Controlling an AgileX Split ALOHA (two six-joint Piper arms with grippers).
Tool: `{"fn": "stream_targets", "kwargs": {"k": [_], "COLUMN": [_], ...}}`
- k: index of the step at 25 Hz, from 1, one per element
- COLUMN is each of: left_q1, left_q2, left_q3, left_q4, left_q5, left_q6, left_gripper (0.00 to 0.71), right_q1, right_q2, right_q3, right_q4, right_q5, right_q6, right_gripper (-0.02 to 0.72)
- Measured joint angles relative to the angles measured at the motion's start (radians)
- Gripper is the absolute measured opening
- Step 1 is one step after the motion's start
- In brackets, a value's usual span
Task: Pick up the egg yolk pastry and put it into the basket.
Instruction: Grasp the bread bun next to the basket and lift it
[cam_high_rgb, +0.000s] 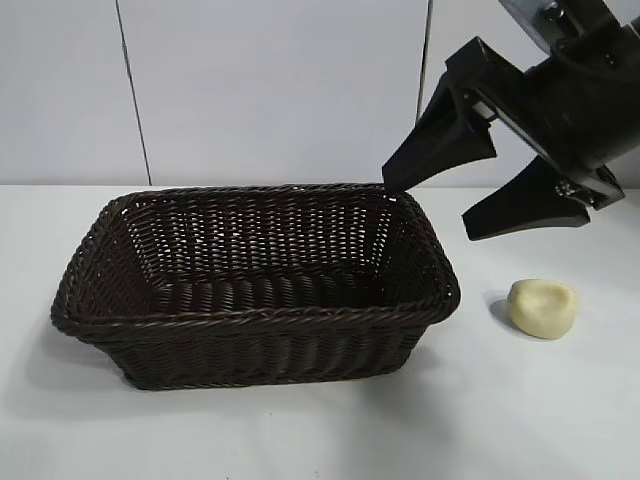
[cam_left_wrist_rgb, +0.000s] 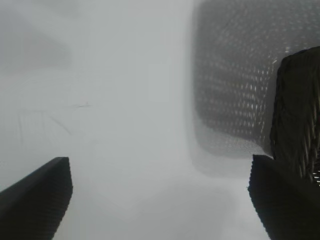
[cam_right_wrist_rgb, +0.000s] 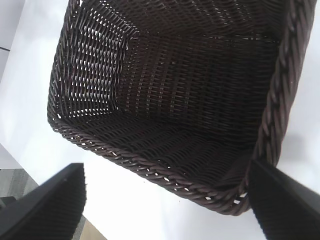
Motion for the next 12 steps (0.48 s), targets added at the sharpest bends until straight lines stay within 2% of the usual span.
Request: {"fn": "stream_targets", "kwargs": {"k": [6,12], "left_q1": [0.000,0.000], "left_q2": [-0.239,-0.559], "left_q3": [0.175,0.455], "left_q4": [0.004,0.004], "left_q5": [0.007,0.011], "left_q6": [0.006,0.021], "left_gripper": [0.691,0.690], "right_q1": [0.000,0.000], "right_q2": [0.000,0.000], "right_q3": [0.000,0.000], "right_q4": [0.000,-0.004], "right_q5": [0.000,0.002], "right_q6": [0.000,0.000], "right_gripper": [0.631,0.631]}}
